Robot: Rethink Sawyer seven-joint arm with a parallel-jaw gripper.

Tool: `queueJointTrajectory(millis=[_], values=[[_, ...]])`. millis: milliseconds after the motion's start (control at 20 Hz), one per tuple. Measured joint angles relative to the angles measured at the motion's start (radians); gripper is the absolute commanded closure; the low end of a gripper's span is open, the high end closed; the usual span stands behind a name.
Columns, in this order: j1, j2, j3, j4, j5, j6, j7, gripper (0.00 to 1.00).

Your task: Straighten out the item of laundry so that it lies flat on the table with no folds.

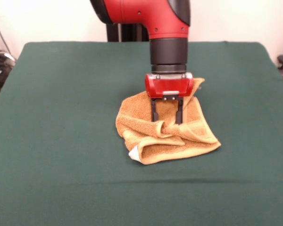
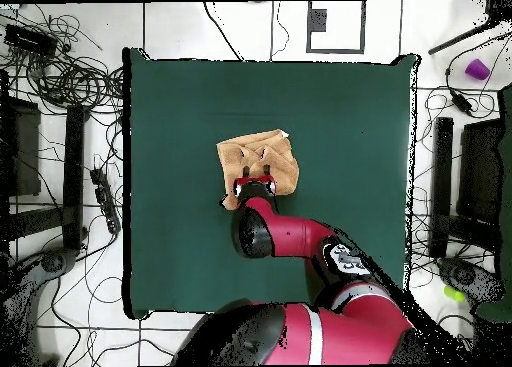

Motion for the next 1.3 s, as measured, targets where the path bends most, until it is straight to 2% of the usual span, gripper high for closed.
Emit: queueJointTrajectory(millis=[850, 900, 1300], values=[[-0.020, 0.002, 0.021, 0.000, 0.000, 0.001, 0.000, 0.00], [-0.020, 0.003, 0.020, -0.001, 0.001, 0.001, 0.000, 1.00], [-0.023, 0.004, 0.019, -0.013, 0.000, 0.006, 0.000, 1.00]])
